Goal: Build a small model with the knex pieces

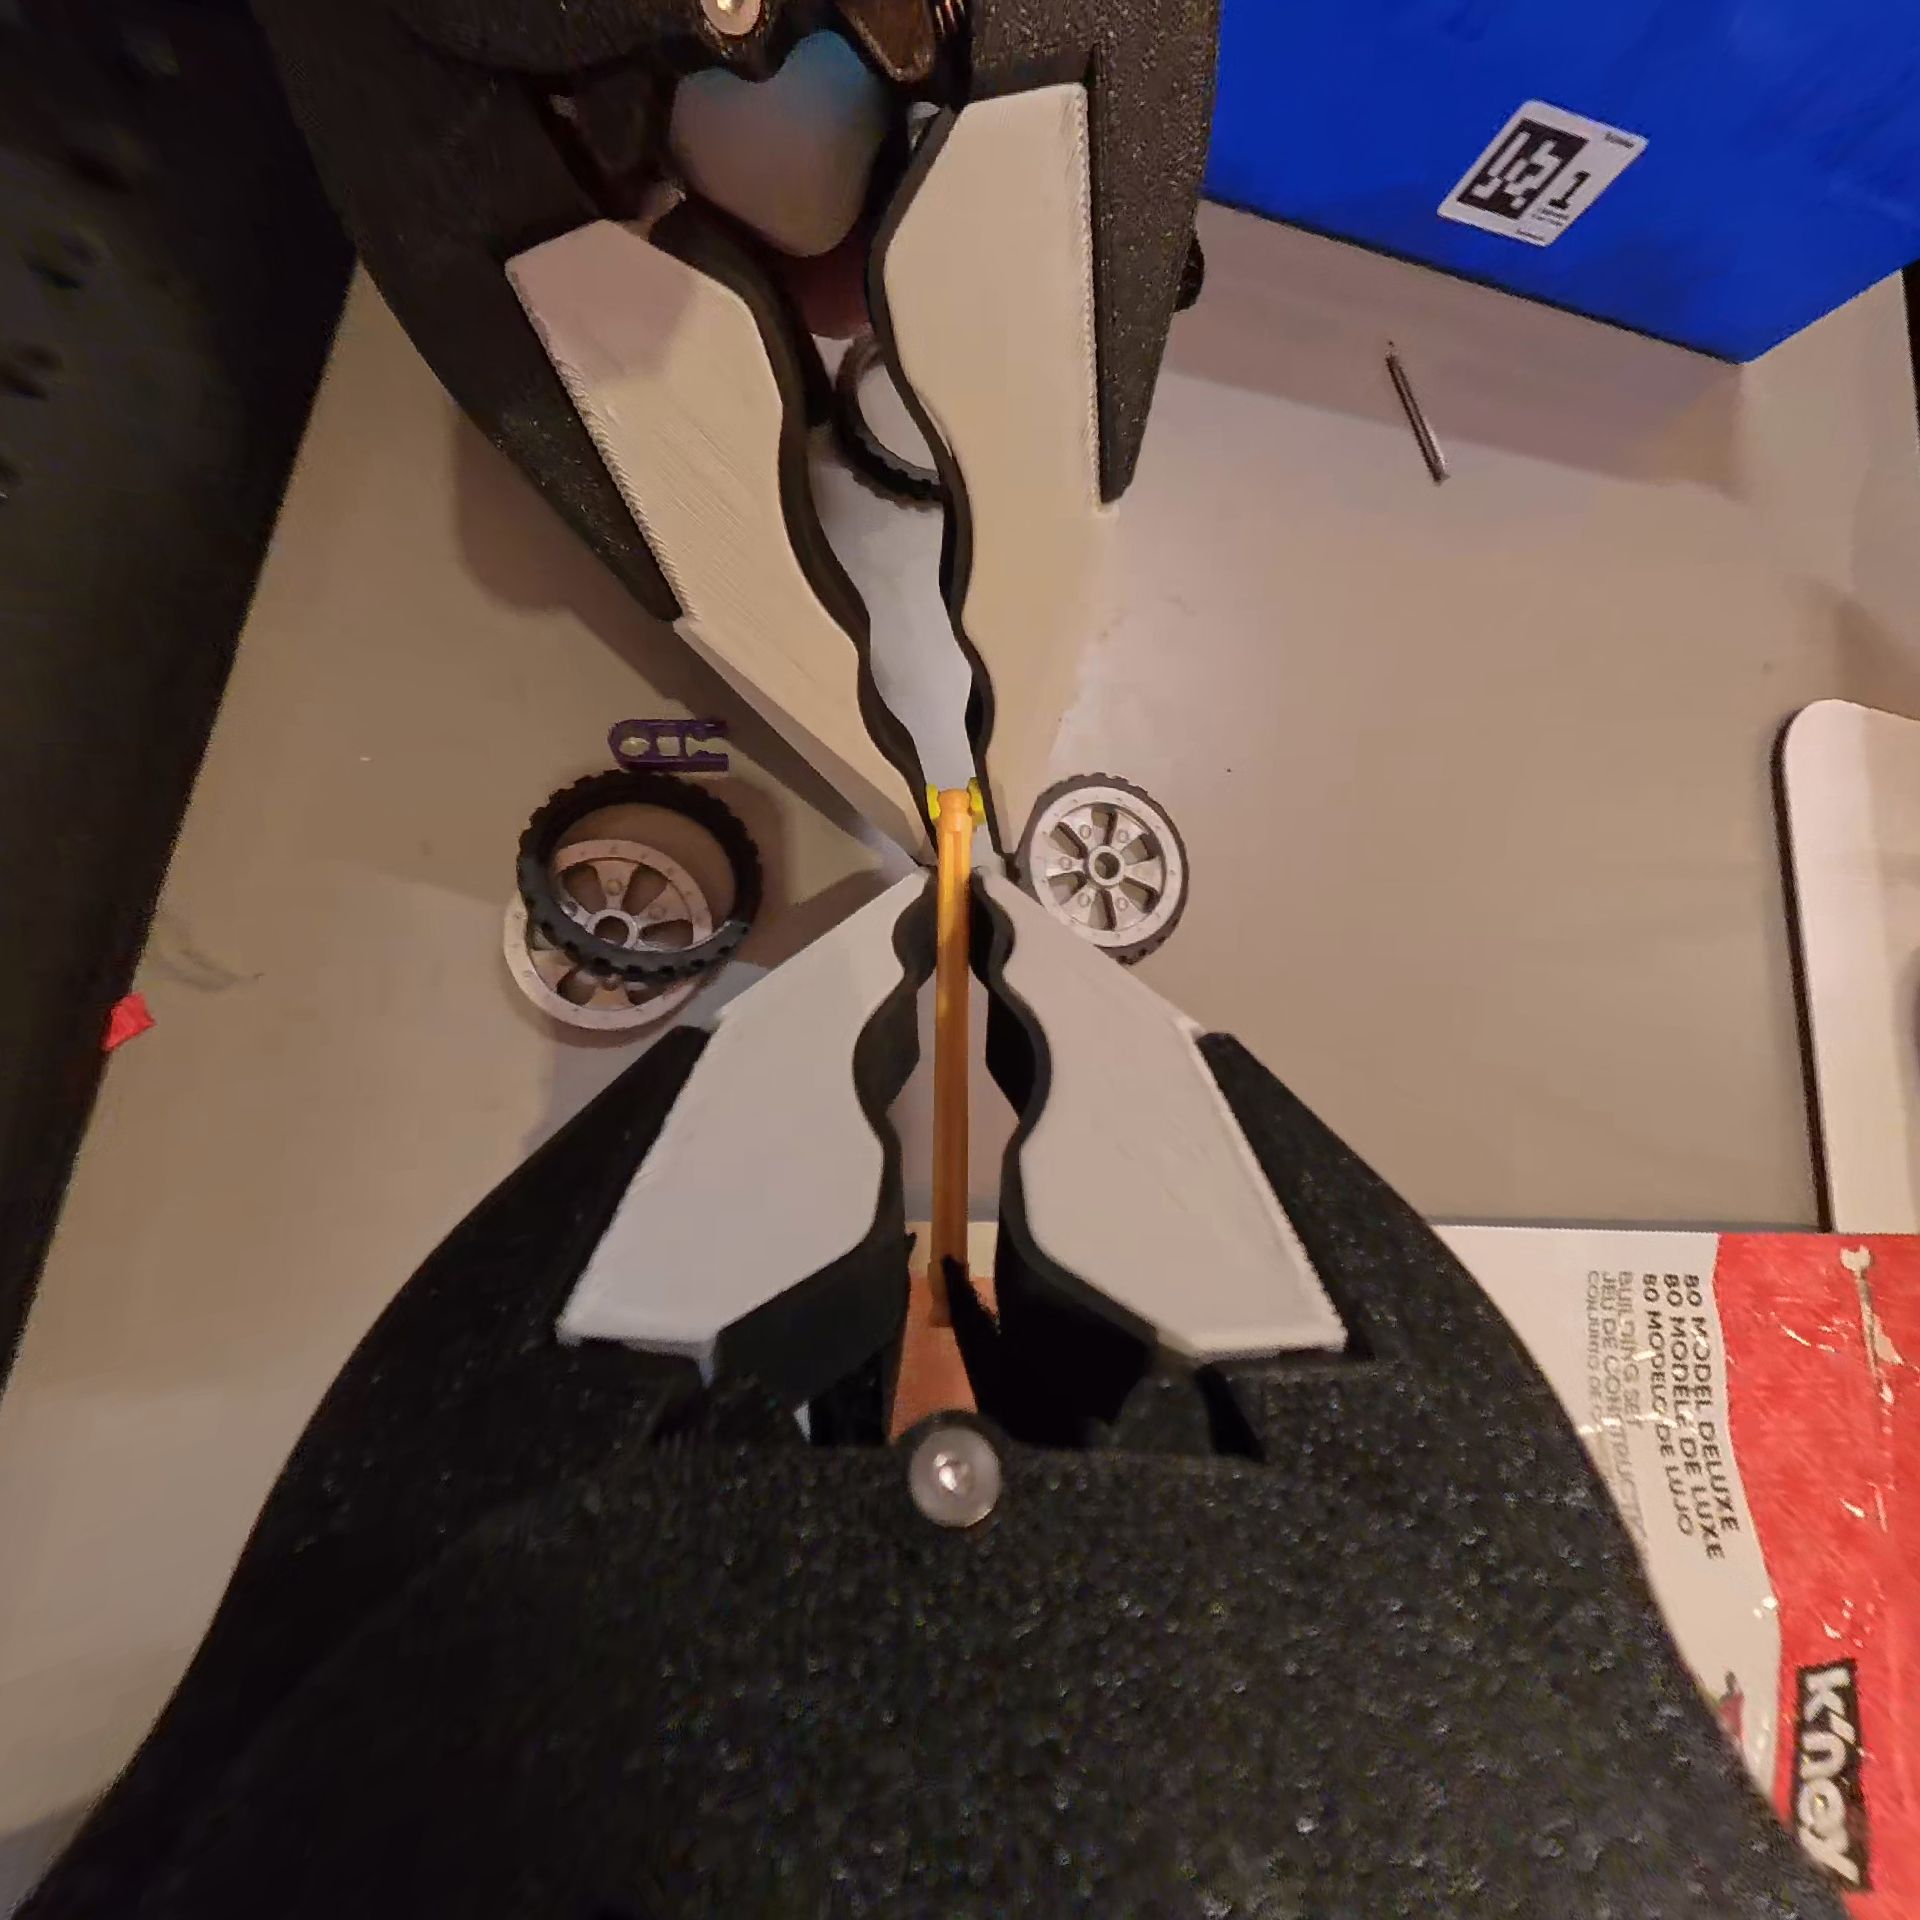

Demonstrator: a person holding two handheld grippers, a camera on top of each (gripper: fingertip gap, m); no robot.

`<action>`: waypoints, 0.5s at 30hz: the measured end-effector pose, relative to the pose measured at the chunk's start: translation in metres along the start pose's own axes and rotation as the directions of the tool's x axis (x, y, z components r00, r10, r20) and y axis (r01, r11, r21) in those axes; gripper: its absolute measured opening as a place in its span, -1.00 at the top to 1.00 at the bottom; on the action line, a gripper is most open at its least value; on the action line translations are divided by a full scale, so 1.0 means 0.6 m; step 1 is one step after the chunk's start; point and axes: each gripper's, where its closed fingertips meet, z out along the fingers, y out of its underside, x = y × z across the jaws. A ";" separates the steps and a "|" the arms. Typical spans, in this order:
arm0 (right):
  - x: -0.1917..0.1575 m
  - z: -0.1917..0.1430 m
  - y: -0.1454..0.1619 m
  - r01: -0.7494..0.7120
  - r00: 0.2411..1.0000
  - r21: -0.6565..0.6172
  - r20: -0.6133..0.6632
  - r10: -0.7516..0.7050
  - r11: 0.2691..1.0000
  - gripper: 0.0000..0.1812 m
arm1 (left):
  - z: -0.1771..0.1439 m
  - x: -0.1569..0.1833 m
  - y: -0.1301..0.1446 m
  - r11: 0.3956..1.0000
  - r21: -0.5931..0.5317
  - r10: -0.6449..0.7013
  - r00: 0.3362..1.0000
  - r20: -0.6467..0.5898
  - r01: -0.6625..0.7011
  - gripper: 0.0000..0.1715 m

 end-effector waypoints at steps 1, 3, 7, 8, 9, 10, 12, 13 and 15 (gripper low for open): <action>-0.002 0.001 -0.003 0.016 1.000 0.005 -0.004 -0.016 1.000 0.96 | -0.003 0.001 0.002 1.000 -0.004 -0.005 1.000 0.003 0.005 0.92; -0.007 0.006 -0.010 0.083 0.996 0.000 -0.032 -0.082 0.997 0.96 | -0.009 0.007 0.010 1.000 -0.012 -0.014 1.000 -0.011 0.014 0.92; -0.018 0.029 -0.017 0.189 0.979 -0.044 -0.067 -0.192 0.981 0.96 | -0.012 0.023 0.038 0.996 -0.012 -0.087 0.992 -0.088 0.087 0.92; -0.020 0.034 -0.017 0.214 0.973 -0.053 -0.073 -0.217 0.975 0.96 | -0.011 0.026 0.043 0.996 -0.016 -0.092 0.991 -0.096 0.091 0.92; -0.023 0.039 -0.017 0.244 0.966 -0.060 -0.076 -0.249 0.968 0.96 | -0.009 0.031 0.048 0.996 -0.024 -0.091 0.990 -0.108 0.089 0.92; -0.024 0.041 -0.017 0.281 0.954 -0.067 -0.086 -0.286 0.958 0.96 | -0.009 0.032 0.049 0.995 -0.022 -0.095 0.989 -0.113 0.093 0.92; -0.023 0.038 -0.026 0.301 0.946 -0.043 -0.113 -0.304 0.953 0.95 | -0.008 0.033 0.049 0.994 -0.015 -0.110 0.985 -0.132 0.109 0.92; -0.023 0.033 -0.038 0.299 0.947 -0.005 -0.122 -0.297 0.954 0.96 | -0.008 0.032 0.048 0.994 -0.010 -0.113 0.984 -0.137 0.113 0.92; -0.022 0.031 -0.039 0.297 0.947 -0.014 -0.124 -0.297 0.955 0.96 | -0.008 0.033 0.048 0.994 -0.007 -0.111 0.983 -0.144 0.111 0.92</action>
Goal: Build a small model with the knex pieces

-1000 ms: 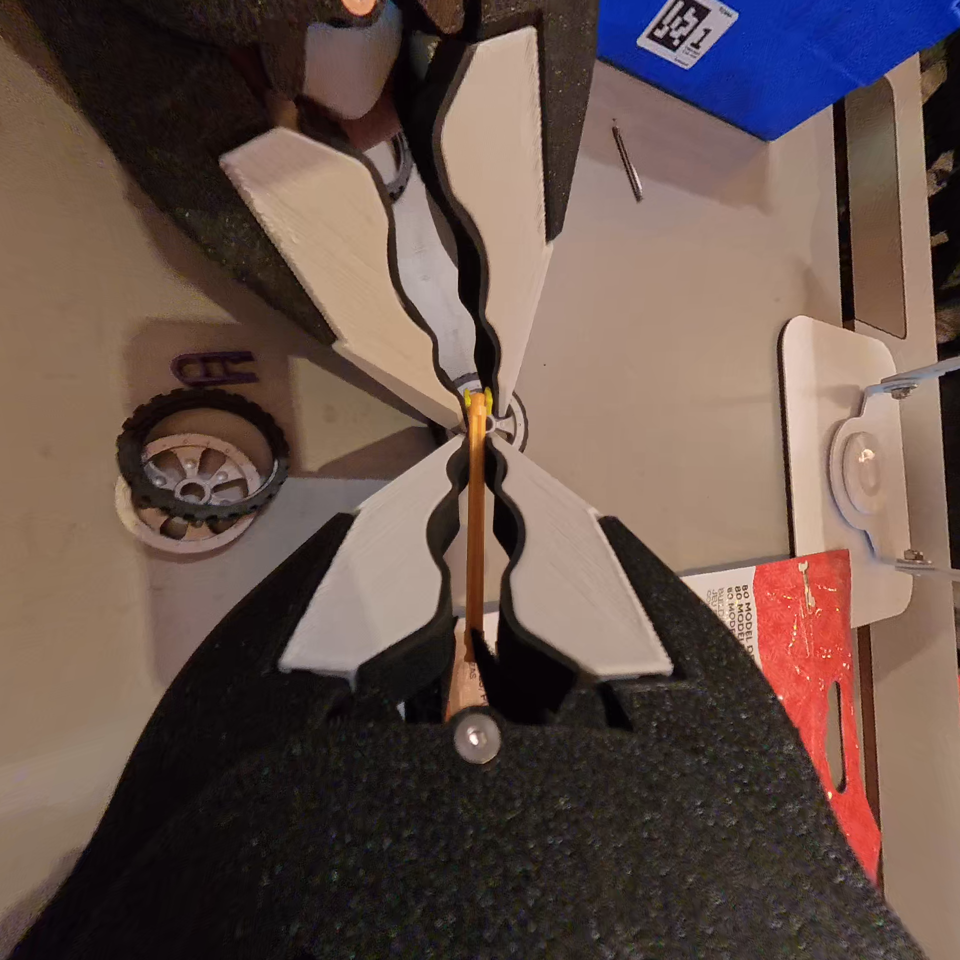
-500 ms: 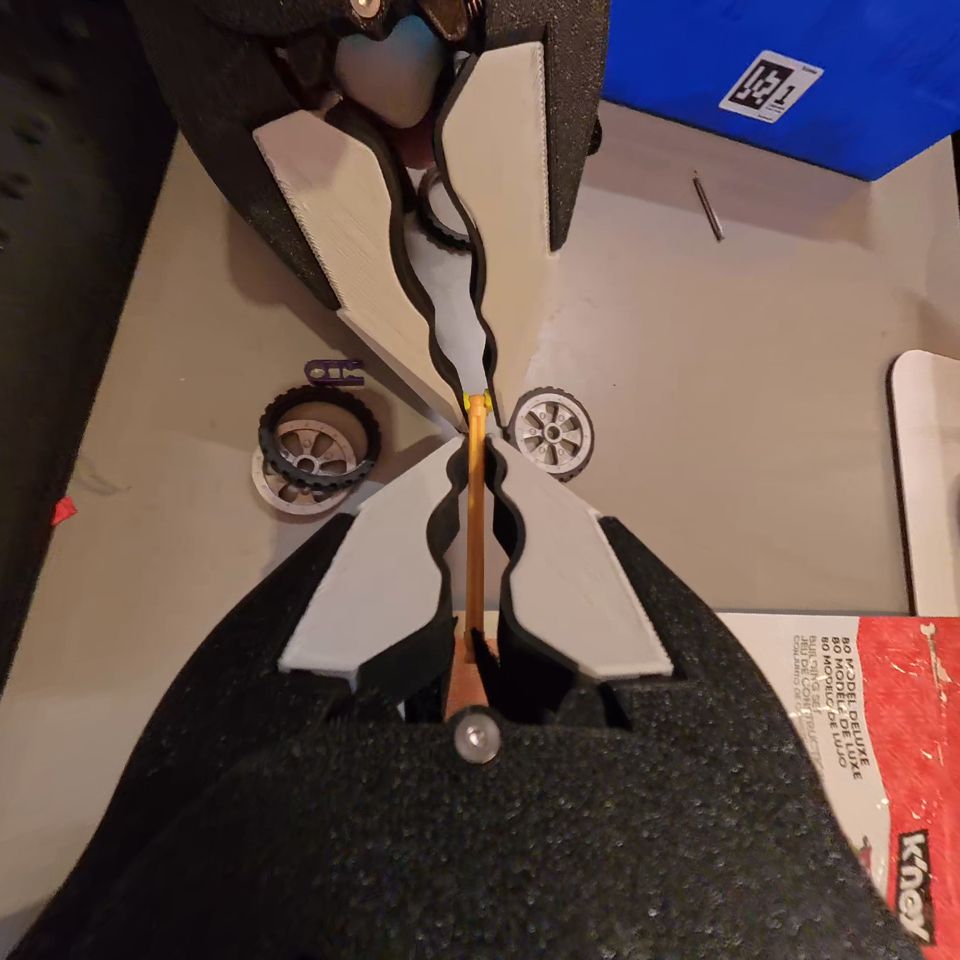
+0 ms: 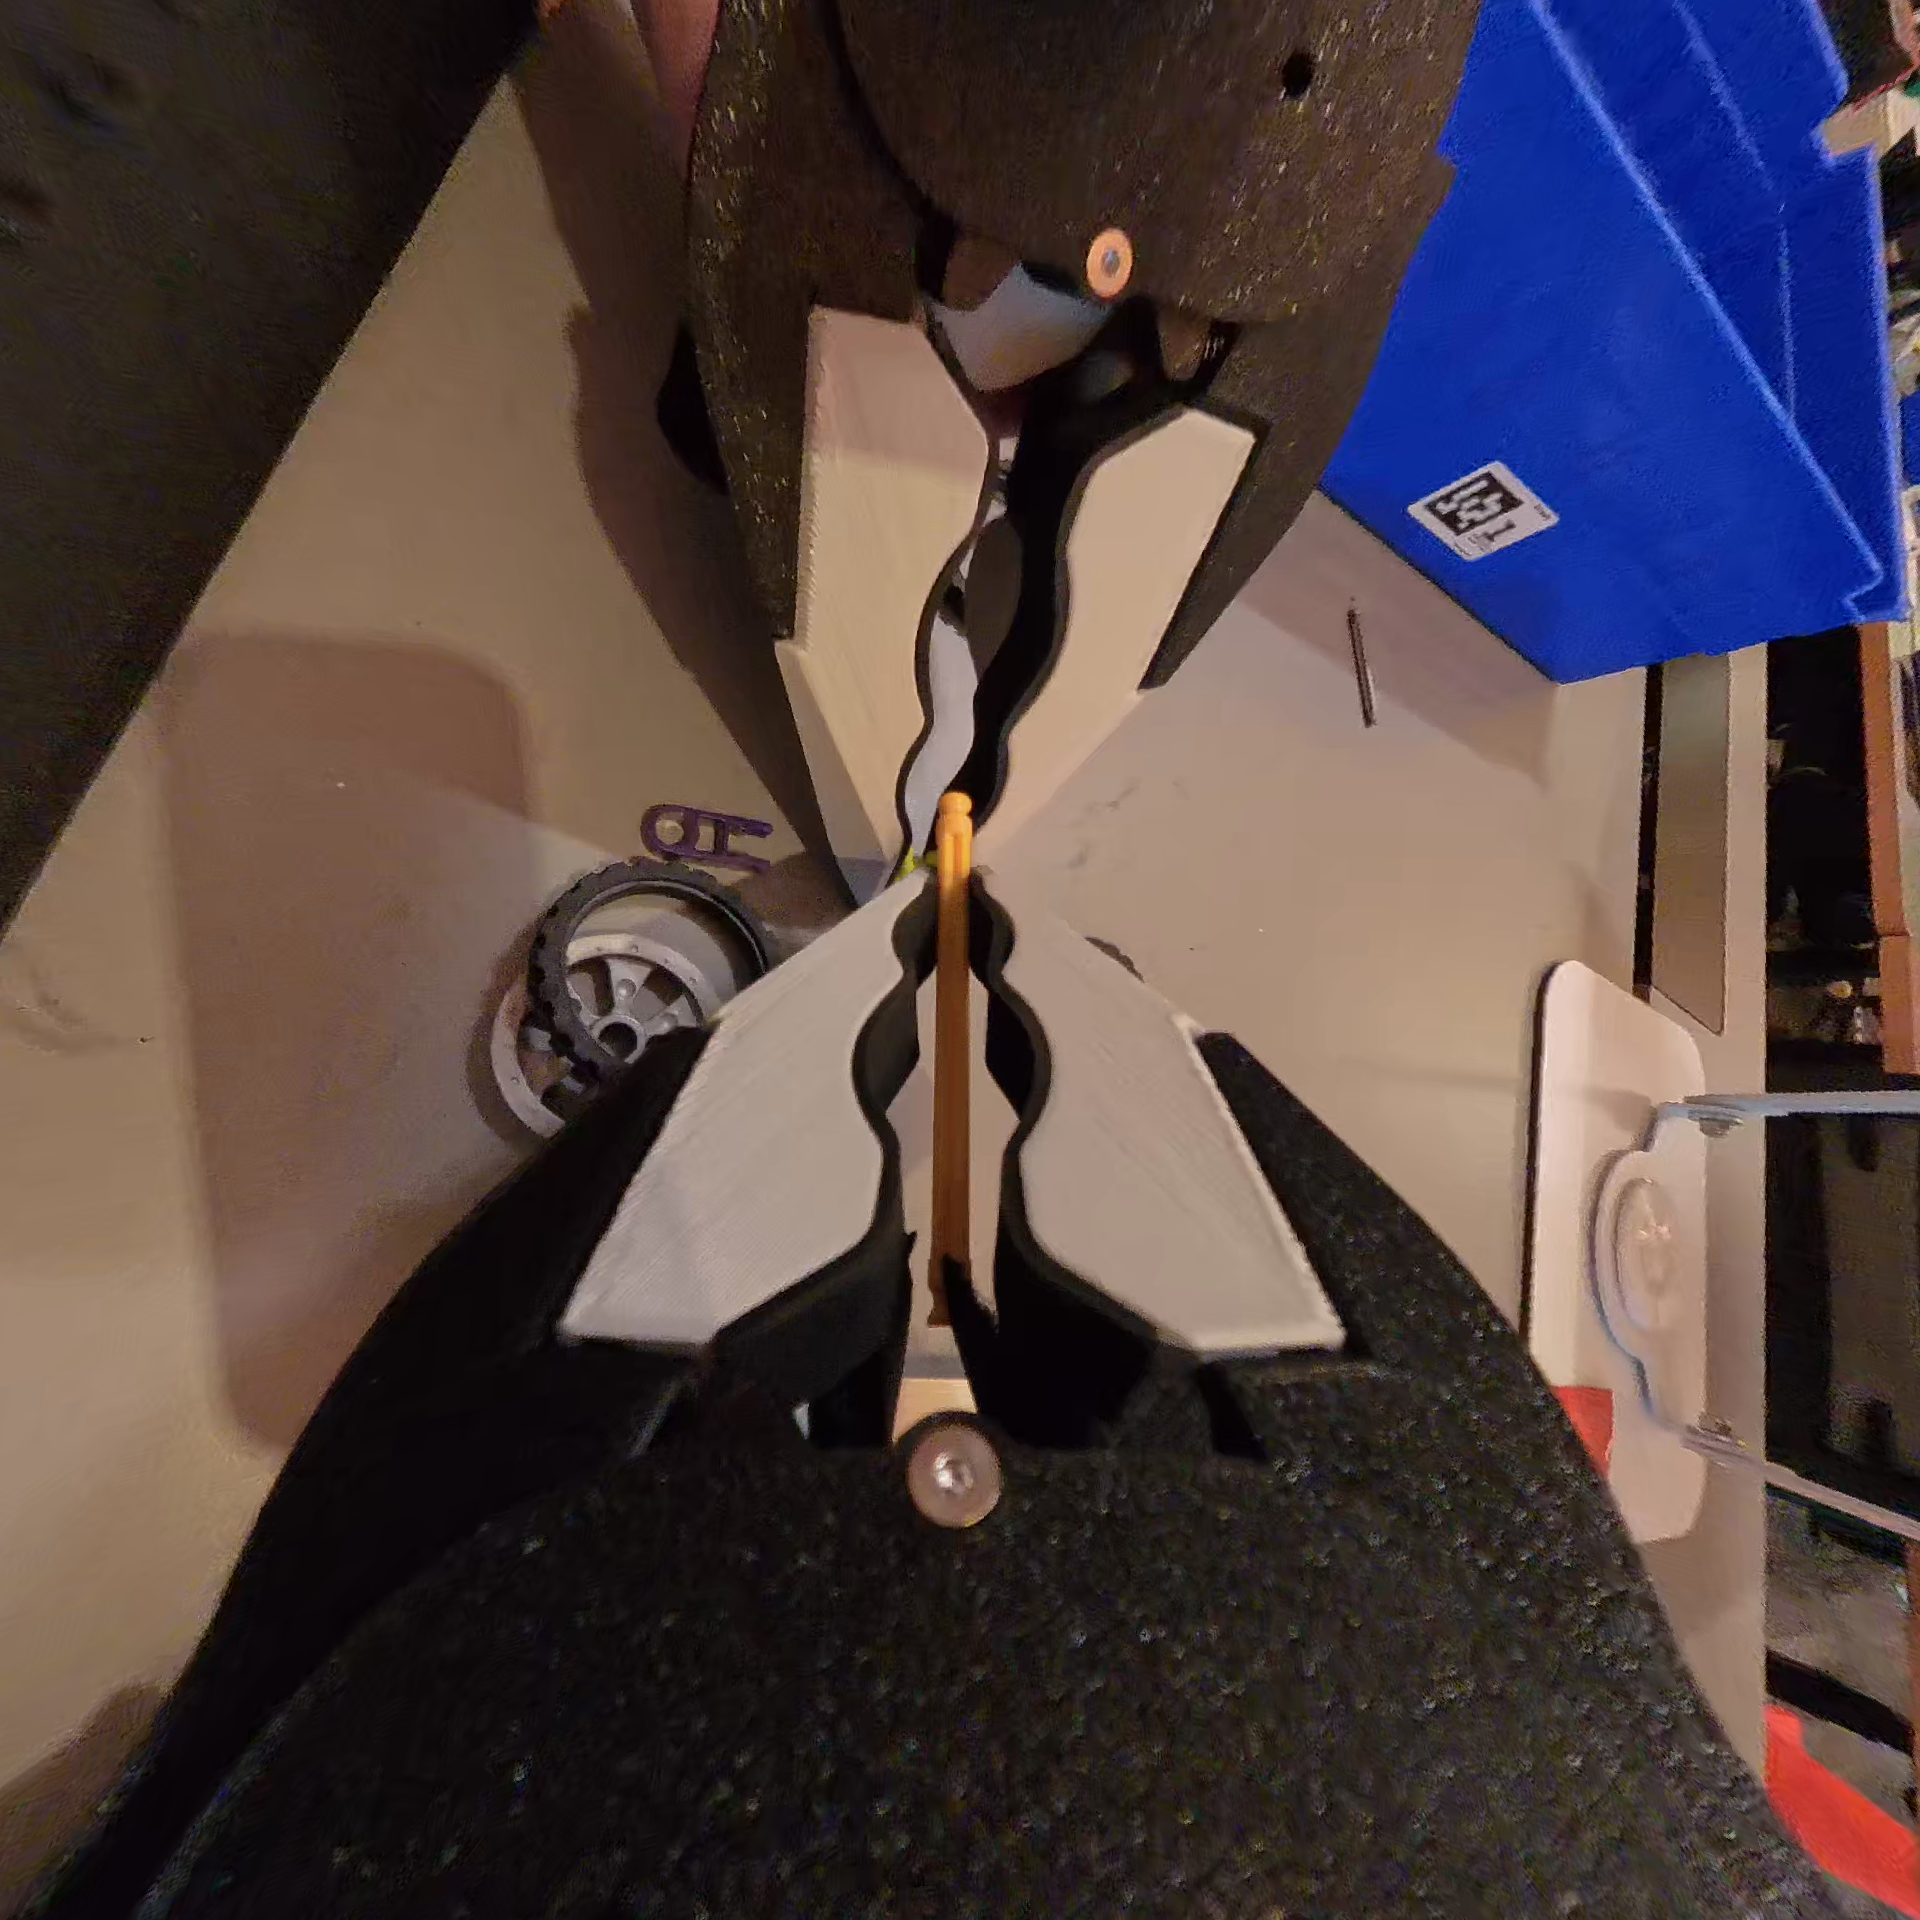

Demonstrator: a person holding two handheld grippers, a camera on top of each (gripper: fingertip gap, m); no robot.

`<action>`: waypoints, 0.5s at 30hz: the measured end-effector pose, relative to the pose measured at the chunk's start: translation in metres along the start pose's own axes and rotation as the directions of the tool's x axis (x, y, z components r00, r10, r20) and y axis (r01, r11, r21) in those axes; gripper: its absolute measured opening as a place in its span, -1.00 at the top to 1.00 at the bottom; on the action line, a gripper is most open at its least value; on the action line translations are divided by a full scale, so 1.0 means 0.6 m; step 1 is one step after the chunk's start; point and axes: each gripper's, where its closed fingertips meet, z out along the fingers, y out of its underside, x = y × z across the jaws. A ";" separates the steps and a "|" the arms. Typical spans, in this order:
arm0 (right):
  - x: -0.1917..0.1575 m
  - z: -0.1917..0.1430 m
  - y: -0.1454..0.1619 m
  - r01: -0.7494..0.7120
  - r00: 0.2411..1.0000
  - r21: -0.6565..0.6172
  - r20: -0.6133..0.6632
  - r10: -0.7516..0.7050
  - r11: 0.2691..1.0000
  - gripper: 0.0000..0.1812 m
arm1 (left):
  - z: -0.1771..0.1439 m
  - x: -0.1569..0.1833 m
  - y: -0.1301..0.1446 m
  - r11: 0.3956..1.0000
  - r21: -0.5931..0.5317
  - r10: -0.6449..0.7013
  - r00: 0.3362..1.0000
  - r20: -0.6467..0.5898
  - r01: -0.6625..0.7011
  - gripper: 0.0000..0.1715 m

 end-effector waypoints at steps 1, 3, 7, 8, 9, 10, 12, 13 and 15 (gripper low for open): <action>-0.003 0.004 0.003 -0.008 1.000 -0.005 0.009 0.008 1.000 0.96 | 0.000 0.001 0.000 1.000 0.002 0.000 1.000 -0.004 0.000 0.92; -0.009 0.012 0.015 -0.005 0.999 -0.032 0.031 0.006 0.999 0.96 | 0.000 0.000 0.001 1.000 0.008 -0.005 1.000 -0.015 0.005 0.92; -0.007 0.011 0.019 0.005 1.000 -0.049 0.027 -0.004 0.999 0.96 | 0.000 0.000 0.000 1.000 0.013 -0.008 1.000 -0.023 0.008 0.92; -0.008 0.013 0.018 0.009 1.000 -0.057 0.026 -0.008 0.998 0.96 | 0.000 0.001 0.000 1.000 0.017 -0.011 1.000 -0.028 0.012 0.92; -0.009 0.015 0.018 0.017 1.000 -0.068 0.025 -0.015 0.998 0.96 | 0.000 0.002 0.000 1.000 0.017 -0.012 0.999 -0.030 0.012 0.92; -0.009 0.016 0.019 0.027 0.999 -0.077 0.026 -0.025 0.997 0.96 | 0.000 0.001 0.001 1.000 0.014 -0.005 1.000 -0.027 0.006 0.92; -0.010 0.016 0.020 0.021 0.999 -0.082 0.037 -0.018 0.996 0.96 | 0.000 0.002 0.000 1.000 0.018 -0.009 1.000 -0.029 0.009 0.92; -0.010 0.015 0.022 0.021 0.999 -0.084 0.040 -0.018 0.996 0.96 | 0.000 0.002 0.000 1.000 0.022 -0.015 0.999 -0.034 0.015 0.92; -0.011 0.014 0.025 0.010 0.999 -0.078 0.045 -0.006 0.997 0.96 | 0.000 0.002 0.000 1.000 0.023 -0.012 0.999 -0.034 0.013 0.92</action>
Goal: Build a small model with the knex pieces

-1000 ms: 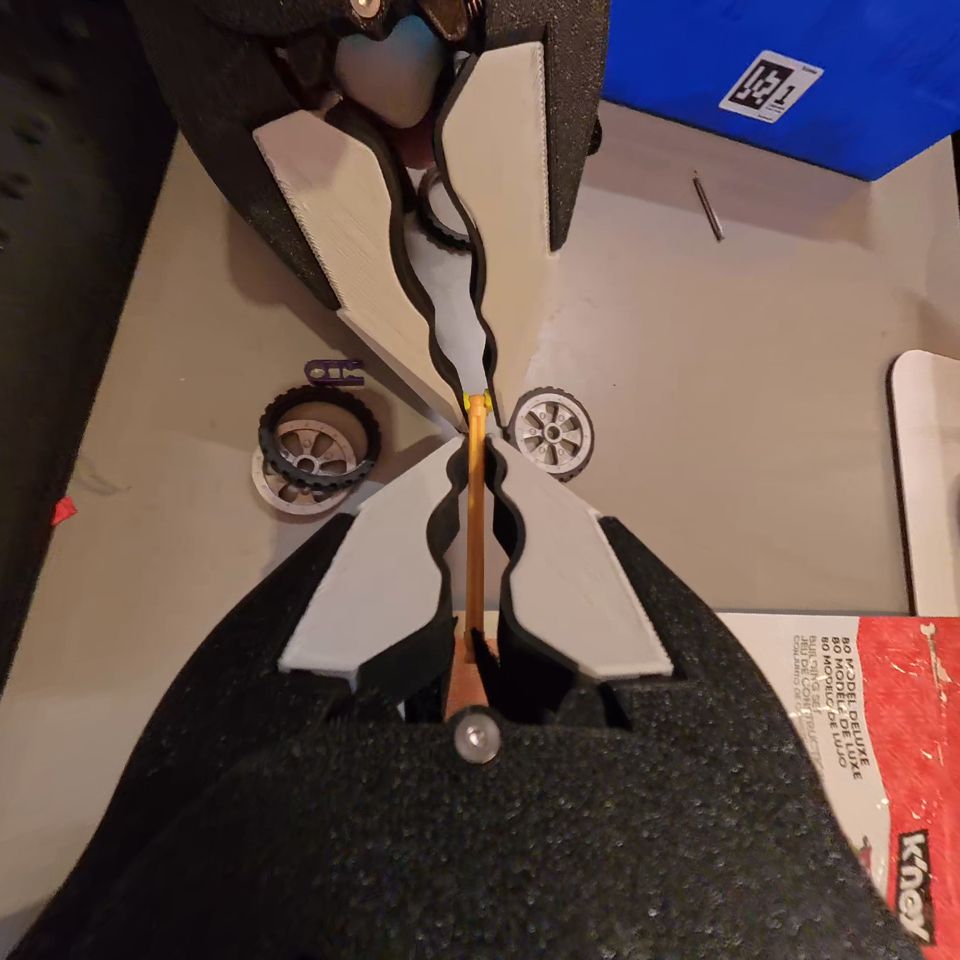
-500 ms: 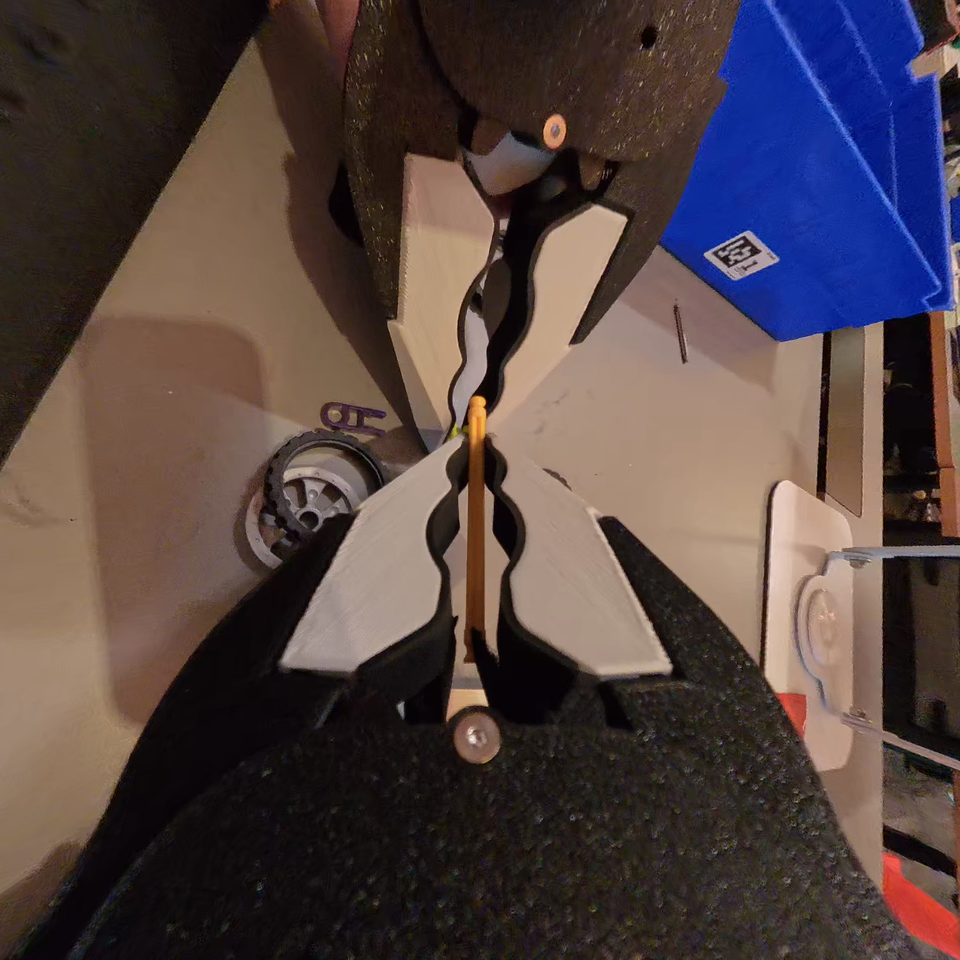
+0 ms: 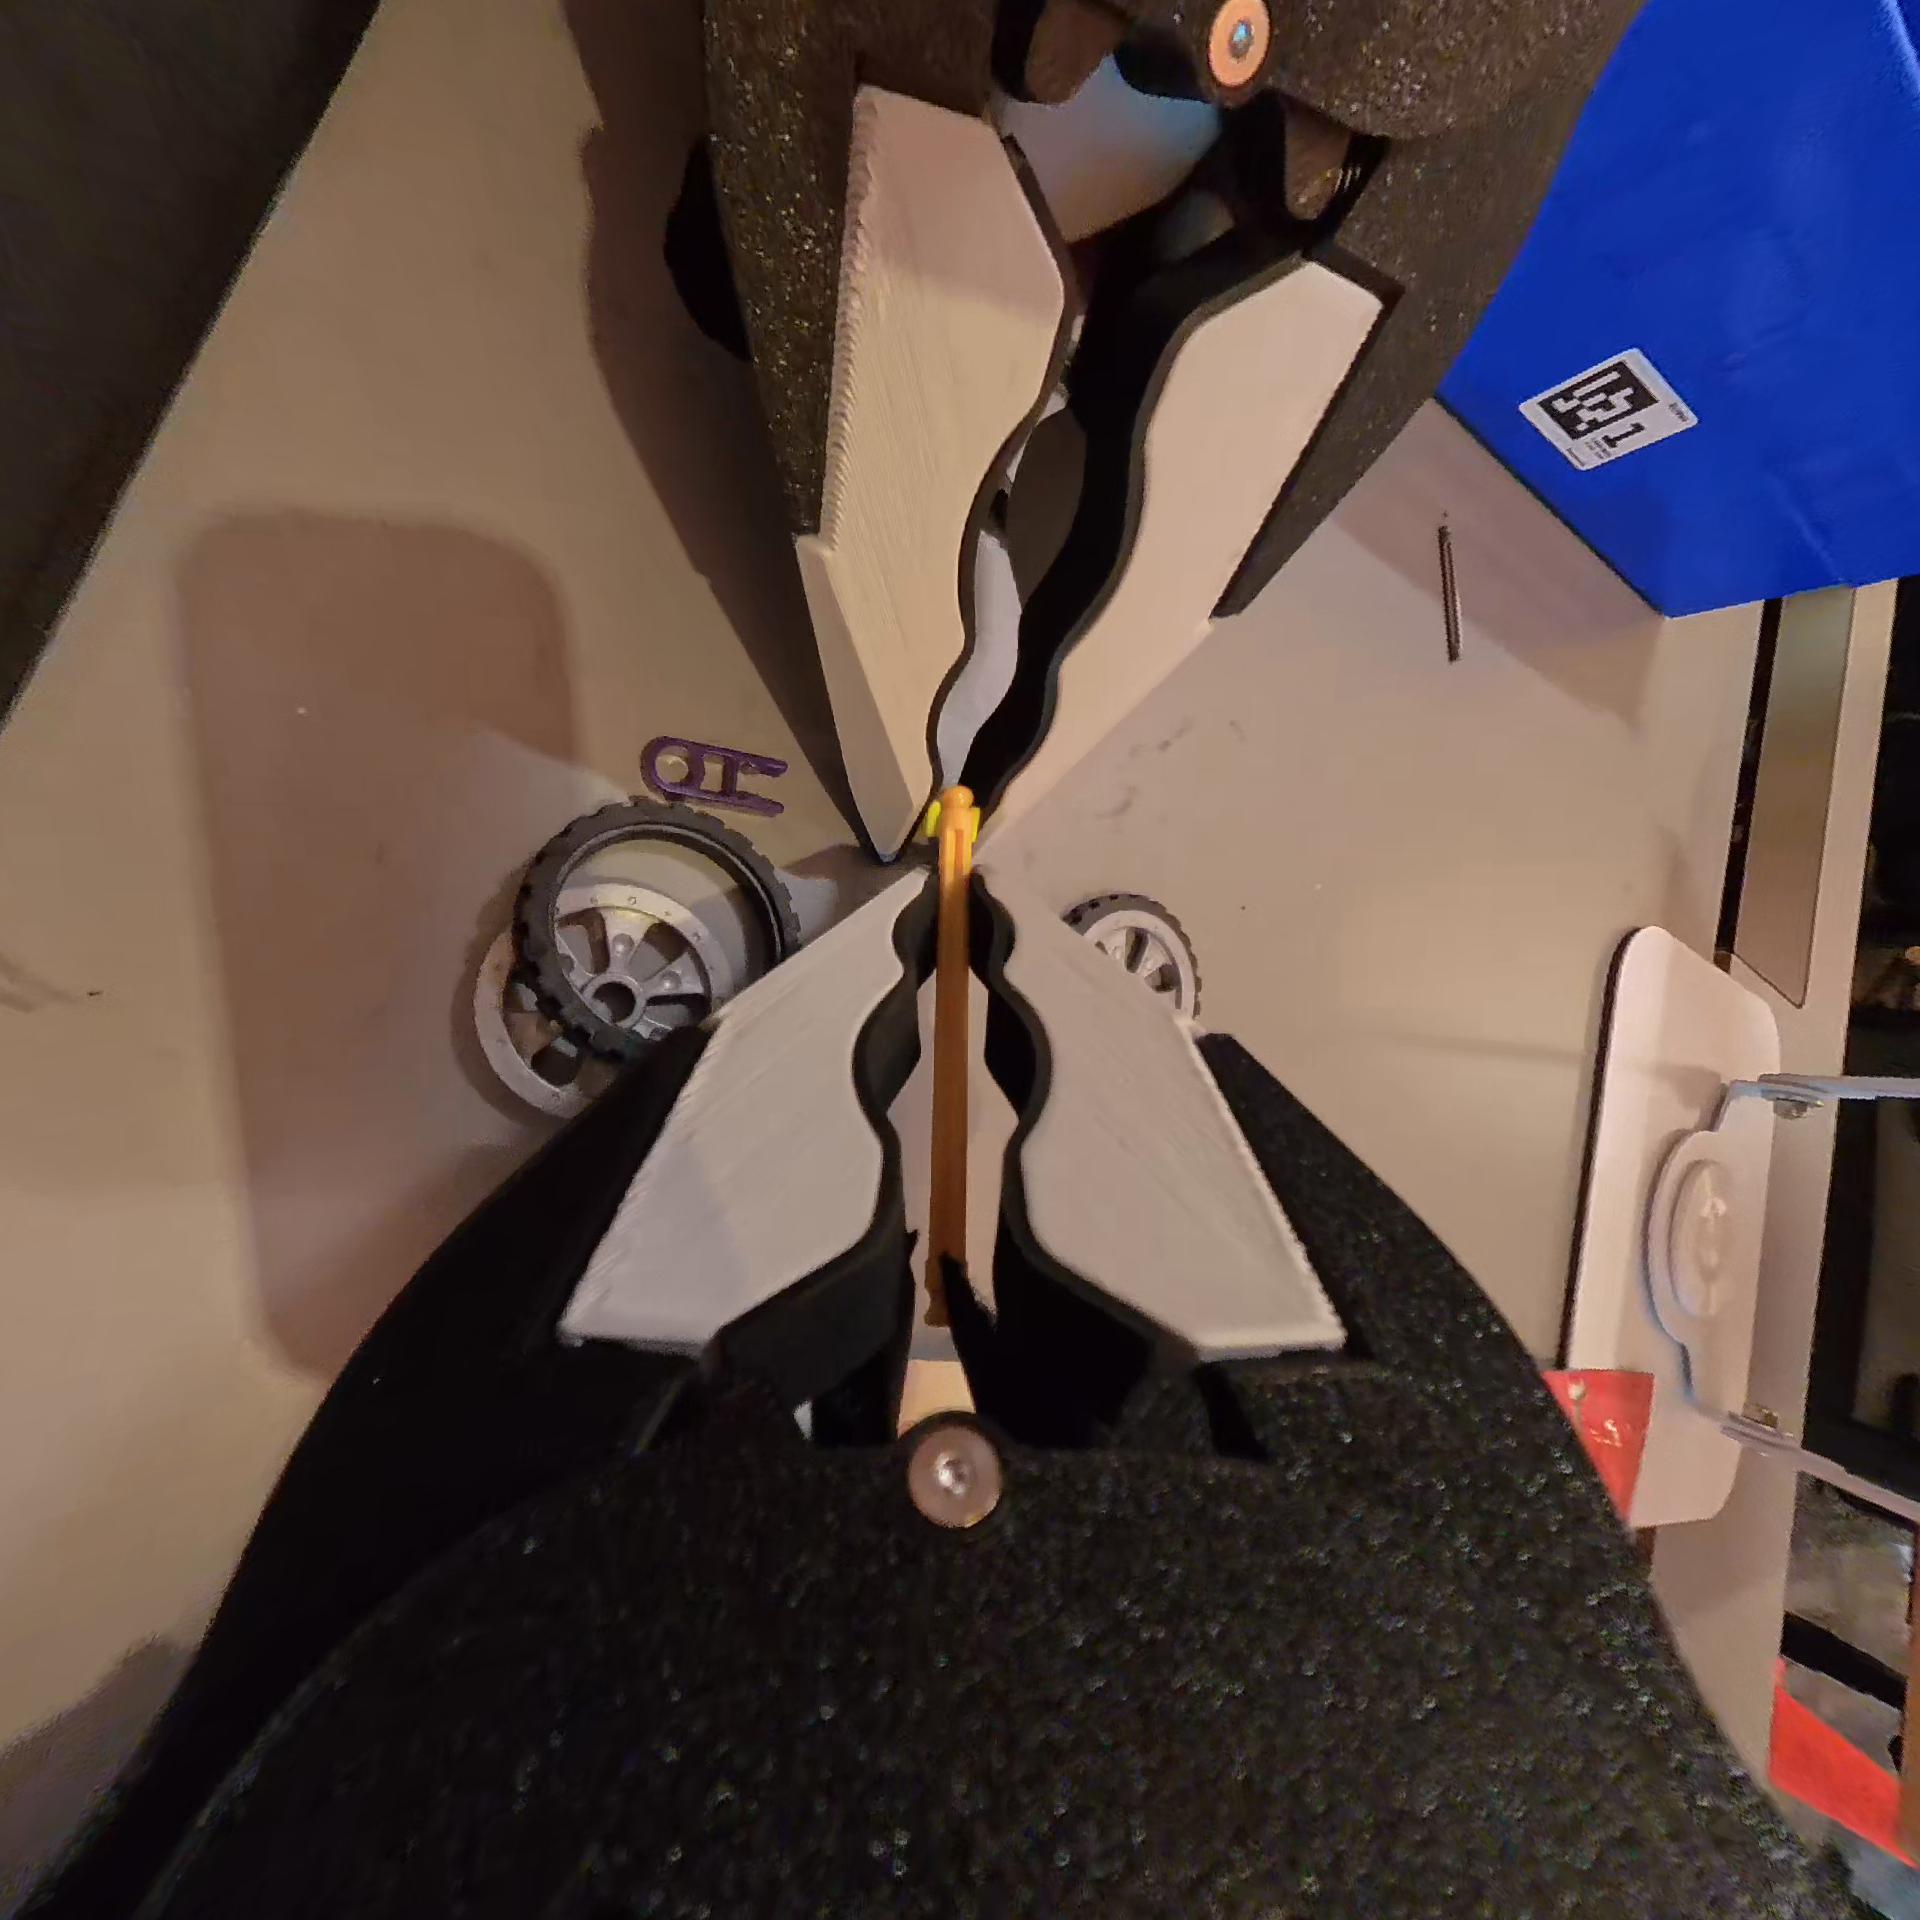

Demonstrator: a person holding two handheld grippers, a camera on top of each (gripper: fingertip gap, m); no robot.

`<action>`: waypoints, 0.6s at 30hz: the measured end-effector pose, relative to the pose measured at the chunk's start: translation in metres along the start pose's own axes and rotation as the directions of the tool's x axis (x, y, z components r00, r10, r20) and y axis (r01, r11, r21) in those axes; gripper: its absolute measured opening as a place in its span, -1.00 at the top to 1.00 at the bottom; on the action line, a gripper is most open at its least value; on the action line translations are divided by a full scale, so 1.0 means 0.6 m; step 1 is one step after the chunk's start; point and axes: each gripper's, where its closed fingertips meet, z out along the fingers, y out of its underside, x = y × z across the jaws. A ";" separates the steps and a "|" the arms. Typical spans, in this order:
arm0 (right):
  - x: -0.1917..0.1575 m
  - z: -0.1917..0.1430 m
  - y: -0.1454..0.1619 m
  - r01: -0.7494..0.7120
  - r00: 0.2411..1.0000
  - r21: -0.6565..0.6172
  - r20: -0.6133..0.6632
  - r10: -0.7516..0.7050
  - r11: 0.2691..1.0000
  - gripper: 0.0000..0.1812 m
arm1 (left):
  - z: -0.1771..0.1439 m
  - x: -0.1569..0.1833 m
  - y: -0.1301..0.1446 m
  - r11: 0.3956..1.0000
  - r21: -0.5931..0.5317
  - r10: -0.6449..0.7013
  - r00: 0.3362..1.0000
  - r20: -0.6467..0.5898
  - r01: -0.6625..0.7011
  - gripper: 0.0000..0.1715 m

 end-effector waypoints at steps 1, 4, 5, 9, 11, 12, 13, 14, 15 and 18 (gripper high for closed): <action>0.000 0.001 0.000 0.000 1.000 0.000 -0.001 0.000 1.000 0.96 | 0.000 0.000 0.000 1.000 0.001 -0.002 1.000 -0.001 0.002 0.92; -0.002 0.003 0.000 -0.045 0.999 0.039 0.022 0.044 0.998 0.96 | 0.000 0.000 0.001 1.000 0.004 -0.009 1.000 -0.007 0.010 0.92; -0.003 0.004 0.002 -0.062 0.998 0.051 0.033 0.061 0.997 0.96 | 0.000 0.000 0.001 1.000 0.005 -0.013 1.000 -0.009 0.013 0.92; -0.003 0.008 0.003 -0.086 0.996 0.073 0.032 0.084 0.994 0.96 | -0.001 0.001 0.002 0.998 0.023 -0.050 0.998 -0.035 0.051 0.92; -0.002 0.007 0.002 -0.112 0.993 0.101 0.047 0.108 0.989 0.96 | -0.002 0.001 0.002 0.998 0.032 -0.060 0.997 -0.046 0.062 0.92; -0.002 0.007 0.001 -0.114 0.993 0.103 0.048 0.109 0.988 0.96 | -0.002 0.001 0.003 0.997 0.036 -0.065 0.997 -0.051 0.067 0.92; -0.003 0.007 0.001 -0.114 0.993 0.102 0.048 0.110 0.988 0.96 | -0.002 0.001 0.003 0.997 0.037 -0.068 0.996 -0.054 0.070 0.92; -0.002 0.007 0.002 -0.115 0.993 0.101 0.049 0.110 0.988 0.95 | -0.002 0.001 0.003 0.997 0.039 -0.069 0.996 -0.055 0.072 0.92; -0.002 0.007 0.002 -0.116 0.992 0.100 0.051 0.112 0.988 0.95 | -0.002 0.001 0.003 0.997 0.040 -0.069 0.996 -0.054 0.071 0.92; -0.003 0.010 0.003 -0.113 0.993 0.089 0.052 0.109 0.990 0.96 | -0.002 0.001 0.003 0.996 0.041 -0.074 0.996 -0.059 0.076 0.92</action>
